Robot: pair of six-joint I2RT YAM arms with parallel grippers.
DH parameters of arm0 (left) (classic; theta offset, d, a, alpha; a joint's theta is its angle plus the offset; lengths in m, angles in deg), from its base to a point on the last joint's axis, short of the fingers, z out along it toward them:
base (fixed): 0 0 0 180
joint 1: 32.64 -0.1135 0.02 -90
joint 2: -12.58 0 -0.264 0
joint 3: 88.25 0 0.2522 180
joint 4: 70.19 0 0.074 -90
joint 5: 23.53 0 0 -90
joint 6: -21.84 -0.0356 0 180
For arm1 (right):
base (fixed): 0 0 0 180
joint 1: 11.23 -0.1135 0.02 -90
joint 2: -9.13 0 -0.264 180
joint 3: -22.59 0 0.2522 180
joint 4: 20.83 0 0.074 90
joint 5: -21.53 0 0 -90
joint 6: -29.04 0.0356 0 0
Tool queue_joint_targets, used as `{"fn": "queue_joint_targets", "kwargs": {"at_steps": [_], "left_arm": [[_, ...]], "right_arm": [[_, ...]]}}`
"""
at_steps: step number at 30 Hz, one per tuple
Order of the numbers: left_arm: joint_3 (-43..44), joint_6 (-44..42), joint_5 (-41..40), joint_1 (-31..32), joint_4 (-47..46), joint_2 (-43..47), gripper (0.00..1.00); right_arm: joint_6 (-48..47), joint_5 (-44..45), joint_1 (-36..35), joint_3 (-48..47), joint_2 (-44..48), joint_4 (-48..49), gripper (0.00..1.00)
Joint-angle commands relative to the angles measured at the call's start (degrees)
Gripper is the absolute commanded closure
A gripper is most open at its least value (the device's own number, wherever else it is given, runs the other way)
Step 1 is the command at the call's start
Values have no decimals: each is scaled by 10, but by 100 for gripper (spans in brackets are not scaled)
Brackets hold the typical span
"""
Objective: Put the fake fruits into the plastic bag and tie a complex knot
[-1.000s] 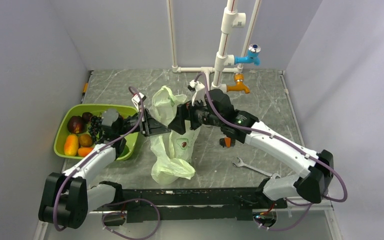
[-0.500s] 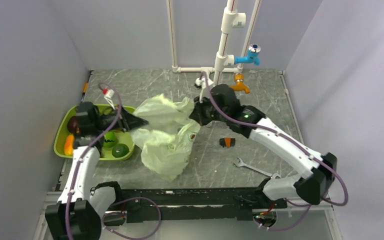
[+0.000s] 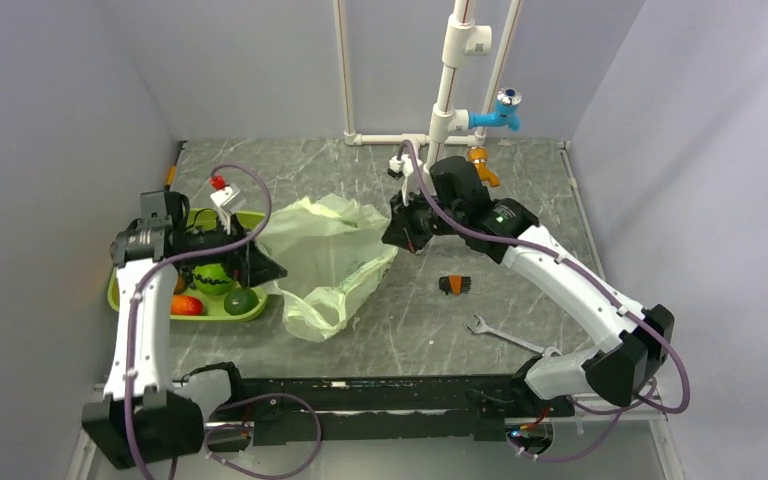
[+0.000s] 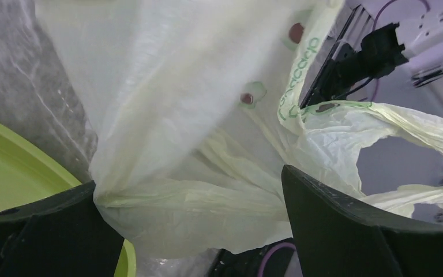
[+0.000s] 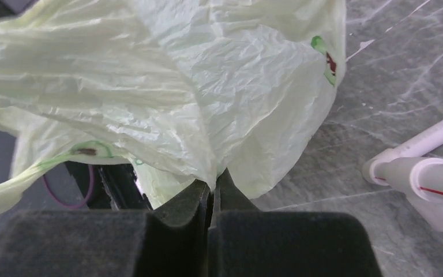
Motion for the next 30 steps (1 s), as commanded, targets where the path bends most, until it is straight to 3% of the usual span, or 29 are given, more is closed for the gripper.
{"fn": "queue_joint_targets", "kwargs": {"at_steps": [1,5,7,10,13,16,18,19,22,24,30], "left_arm": [[33,-98,9,8,42,86,1],[14,-34,-31,34,-98,155,1],[-1,0,-80,77,-178,177,1],[3,8,-130,143,-205,157,1],[-7,53,-145,169,-237,130,4],[-9,77,-128,178,-230,100,70],[1,79,-119,179,-193,85,96],[9,69,-109,178,-159,78,100],[16,50,-64,177,-78,71,100],[3,56,-44,177,-62,77,100],[-33,74,-24,177,-77,107,100]], "right_arm": [[-8,-42,2,-51,-14,-44,100],[-4,-62,1,-78,-28,-71,100],[-22,-78,-1,-95,-36,-93,100],[-66,-104,-1,-112,-41,-131,100],[-99,-119,-1,-119,-46,-162,100],[-126,-114,-1,-124,-55,-178,100],[-142,-104,0,-133,-59,-193,100],[-147,-92,0,-135,-57,-197,92],[-127,-32,-2,-126,-36,-172,33],[-106,13,-4,-109,-13,-127,3],[-106,79,-30,-53,15,30,0]]}}
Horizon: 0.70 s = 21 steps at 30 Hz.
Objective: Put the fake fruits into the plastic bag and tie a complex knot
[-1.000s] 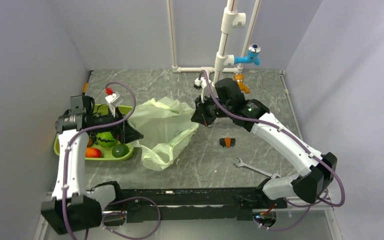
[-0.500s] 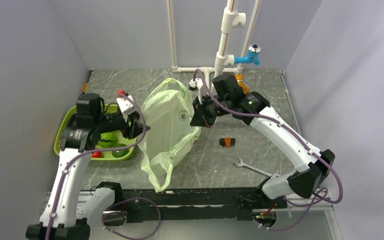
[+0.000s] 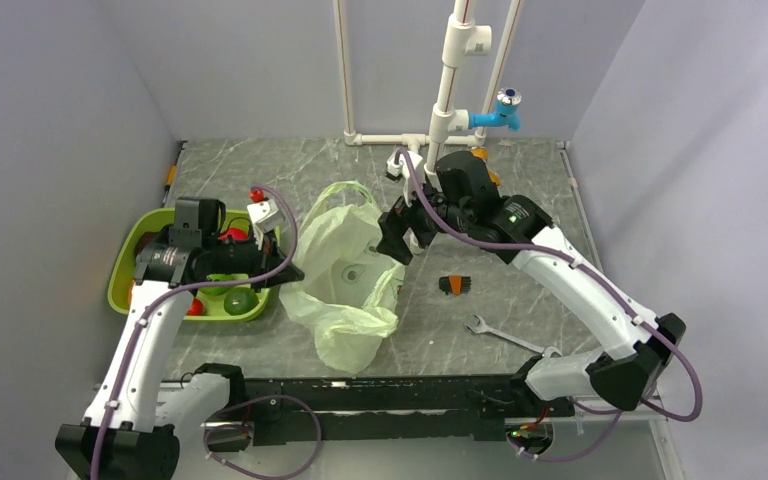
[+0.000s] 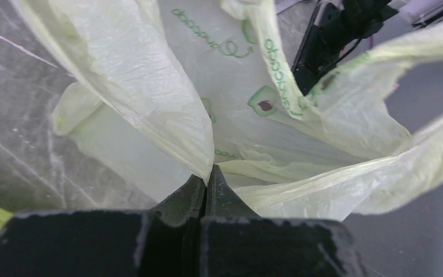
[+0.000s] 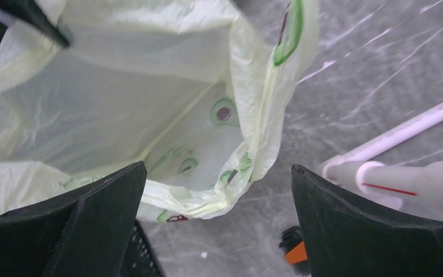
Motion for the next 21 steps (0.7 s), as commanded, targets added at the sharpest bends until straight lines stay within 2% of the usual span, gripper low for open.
{"fn": "queue_joint_targets", "kwargs": {"at_steps": [1,8,11,15,16,17,18,19,20,21], "left_arm": [[-10,12,49,1,10,22,100],[-12,-16,64,1,13,15,100],[-14,-41,71,1,18,11,100],[-10,-77,82,1,36,-1,100],[-8,-69,76,0,28,-2,97],[-4,-65,67,-3,23,-2,81],[4,-58,63,-15,19,0,57],[13,-51,62,-36,16,6,37],[21,-41,67,-70,6,18,20],[28,-34,77,-105,-4,31,5]], "right_arm": [[-6,68,-21,20,15,141,0],[-76,7,-23,36,-30,200,0],[-130,20,-26,49,-44,235,0],[-155,41,-29,48,-70,271,1],[-155,41,-30,45,-76,277,17],[-153,37,-30,40,-81,275,42],[-155,29,-30,32,-85,267,65],[-157,17,-30,24,-86,254,87],[-155,14,-30,21,-82,248,100],[-154,10,-29,24,-75,245,100]]}}
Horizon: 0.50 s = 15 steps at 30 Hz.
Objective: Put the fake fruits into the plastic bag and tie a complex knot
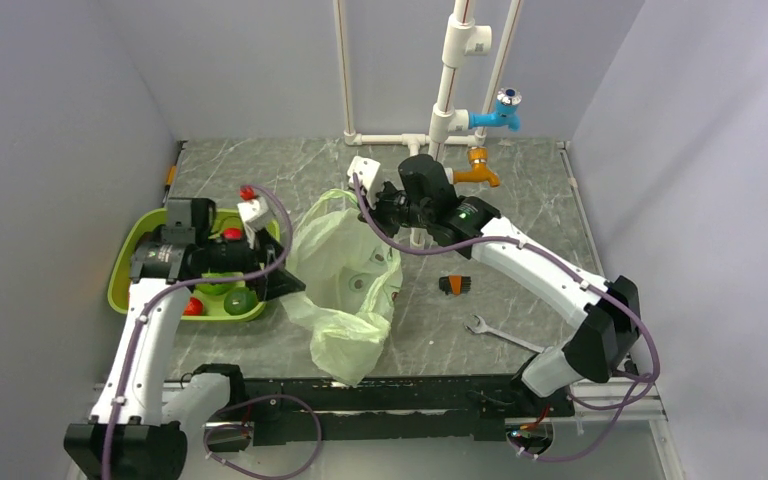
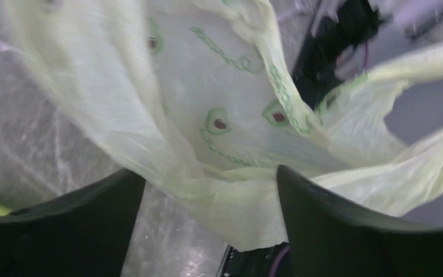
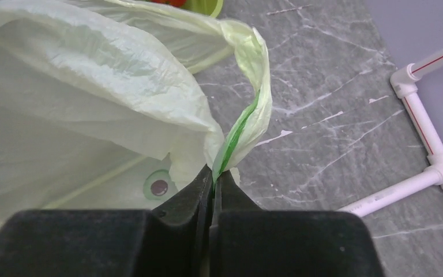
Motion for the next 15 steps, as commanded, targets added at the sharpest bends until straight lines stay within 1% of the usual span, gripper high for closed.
{"fn": "queue_joint_targets", "kwargs": {"at_steps": [1,3,6,8,11,15], "left_arm": [[45,25,29,-116,-45,44,1],[73,35,15,-160,-55,59,1],[130,34,-7,-202,-38,50,1],[151,31,-51,-222,-22,32,1],[143,-41,-126,-253,18,-8,1],[128,-126,-214,-278,31,-78,1]], "right_arm": [[-16,-23,-2,-20,21,16,100],[-19,-32,-2,-6,37,16,100],[-7,-41,-2,-17,35,-8,100],[2,-38,-2,-24,33,-17,100],[12,-40,-2,-25,38,-10,100],[23,-39,-3,-35,35,-11,100]]}}
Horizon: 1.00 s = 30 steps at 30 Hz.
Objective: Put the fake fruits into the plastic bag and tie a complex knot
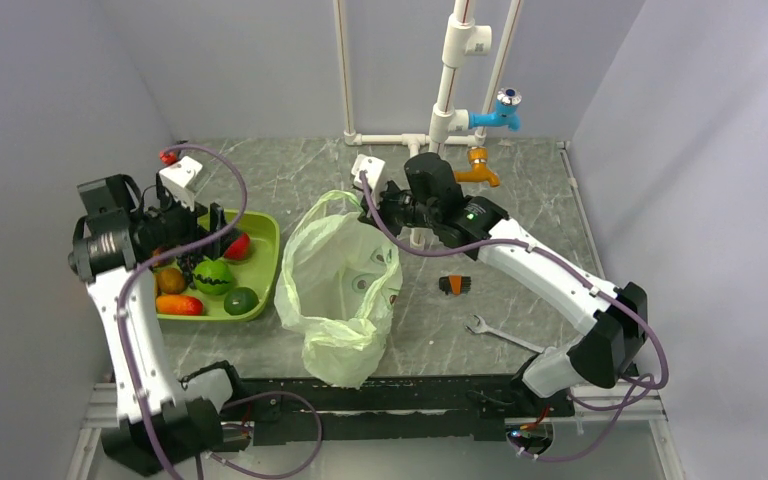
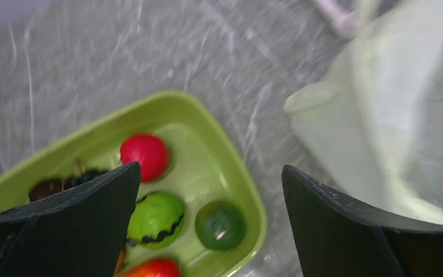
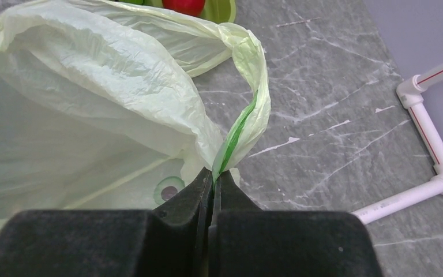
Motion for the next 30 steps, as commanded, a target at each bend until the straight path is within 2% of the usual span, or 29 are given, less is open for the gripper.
{"fn": "queue_joint_targets", "kwargs": {"at_steps": [1,7,10,11,21,23,25,27,29,30], "left_arm": [[-23,-101,-131,-19,24,-90,1],[-104,-134,-206,4,-130,-139,1],[-109,-136,-243,23,-170,-190,1],[-109,-130,-263,31,-191,-233,1],[-126,-112,-314,78,-258,-350,3],[-117,-97,-319,79,-262,-374,8],[-104,-85,-319,79,-256,-396,17],[-84,-72,-310,76,-236,-414,33],[-60,-63,-273,69,-199,-420,52],[-50,-61,-247,65,-177,-416,58]], "right_arm": [[21,-12,-3,-36,15,3,100],[28,-17,-3,-43,8,7,100],[23,-27,-3,-44,7,2,100],[21,-35,-3,-42,6,1,100],[11,-43,-3,-45,-15,-1,100],[16,-46,-3,-45,-19,-2,100],[20,-46,-4,-45,-24,-3,100],[22,-43,-5,-47,-29,-5,100],[22,-37,-5,-43,-30,-2,100],[20,-37,-5,-39,-30,0,100]]}}
